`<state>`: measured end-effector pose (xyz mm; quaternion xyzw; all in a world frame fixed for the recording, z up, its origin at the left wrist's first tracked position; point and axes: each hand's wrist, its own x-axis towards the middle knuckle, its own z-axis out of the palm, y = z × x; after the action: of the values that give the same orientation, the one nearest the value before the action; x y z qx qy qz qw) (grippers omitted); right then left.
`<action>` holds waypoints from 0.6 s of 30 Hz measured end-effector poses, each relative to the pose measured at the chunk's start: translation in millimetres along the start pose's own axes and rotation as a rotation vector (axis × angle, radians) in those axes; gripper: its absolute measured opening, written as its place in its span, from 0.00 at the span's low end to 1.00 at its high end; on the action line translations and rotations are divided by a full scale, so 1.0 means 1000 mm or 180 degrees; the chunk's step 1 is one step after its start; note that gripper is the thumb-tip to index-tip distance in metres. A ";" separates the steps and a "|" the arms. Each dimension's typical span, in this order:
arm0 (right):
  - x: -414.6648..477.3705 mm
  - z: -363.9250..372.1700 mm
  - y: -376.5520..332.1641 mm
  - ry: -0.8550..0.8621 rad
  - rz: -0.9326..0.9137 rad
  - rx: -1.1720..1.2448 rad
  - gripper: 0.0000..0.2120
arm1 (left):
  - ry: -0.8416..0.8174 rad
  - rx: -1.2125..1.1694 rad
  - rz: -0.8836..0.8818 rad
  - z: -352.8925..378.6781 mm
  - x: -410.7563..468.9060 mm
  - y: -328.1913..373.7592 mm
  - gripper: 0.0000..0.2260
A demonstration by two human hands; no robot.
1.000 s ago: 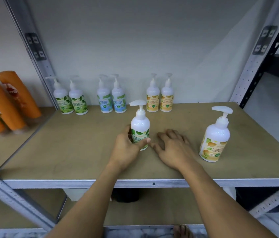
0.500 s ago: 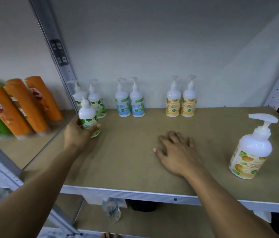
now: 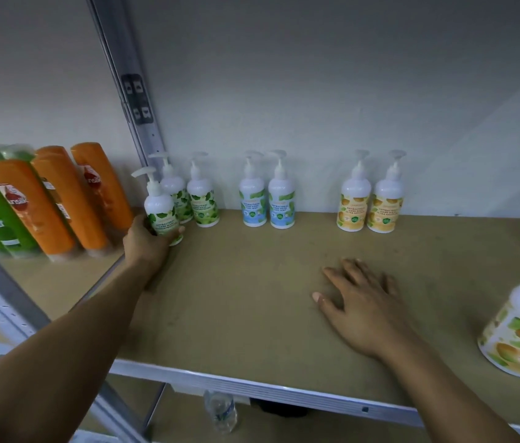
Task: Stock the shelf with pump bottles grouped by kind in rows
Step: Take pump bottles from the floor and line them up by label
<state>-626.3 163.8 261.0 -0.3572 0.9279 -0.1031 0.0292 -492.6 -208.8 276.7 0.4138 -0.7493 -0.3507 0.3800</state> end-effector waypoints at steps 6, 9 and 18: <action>0.012 0.006 -0.023 0.0088 -0.0035 0.0082 0.30 | 0.0413 0.0026 -0.0030 0.003 -0.006 -0.003 0.35; 0.016 0.010 -0.038 0.0065 -0.0193 0.0108 0.32 | 0.0287 0.0084 -0.0075 0.005 -0.002 -0.005 0.34; 0.018 0.012 -0.041 0.0056 -0.0215 0.0031 0.34 | 0.0205 0.0147 -0.0046 0.006 0.009 -0.016 0.31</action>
<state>-611.4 119.8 258.3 -0.3872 0.9150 -0.1116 0.0192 -495.1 -222.1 262.8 0.4390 -0.7415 -0.3225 0.3917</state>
